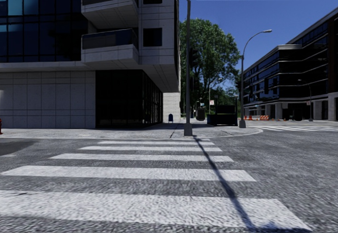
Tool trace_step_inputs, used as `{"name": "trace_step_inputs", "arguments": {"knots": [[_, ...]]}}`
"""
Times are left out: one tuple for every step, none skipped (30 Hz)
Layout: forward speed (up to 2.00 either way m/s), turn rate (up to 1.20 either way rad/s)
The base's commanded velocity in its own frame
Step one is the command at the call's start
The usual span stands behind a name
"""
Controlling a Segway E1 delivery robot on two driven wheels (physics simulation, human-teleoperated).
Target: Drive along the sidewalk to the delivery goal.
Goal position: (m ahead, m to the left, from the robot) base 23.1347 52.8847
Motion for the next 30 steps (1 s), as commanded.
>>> {"name": "trace_step_inputs", "arguments": {"knots": [[1.98, 0.28], [1.98, 0.28], [1.98, 0.28], [1.98, 0.28], [1.98, 0.28], [1.98, 0.28], [1.98, 0.28], [1.98, 0.28], [1.98, 0.28], [1.98, 0.28], [1.98, 0.28], [1.98, 0.28], [1.98, 0.29], [1.98, 0.29], [1.98, 0.29], [1.98, 0.29], [1.98, 0.29], [1.98, 0.29], [1.98, 0.29], [1.98, 0.29], [1.98, 0.29], [1.98, 0.29], [1.98, 0.29], [1.98, 0.26], [1.98, 0.25], [1.98, 0.22], [1.98, 0.22], [1.98, 0.20], [1.98, 0.13], [1.98, 0.00]]}}
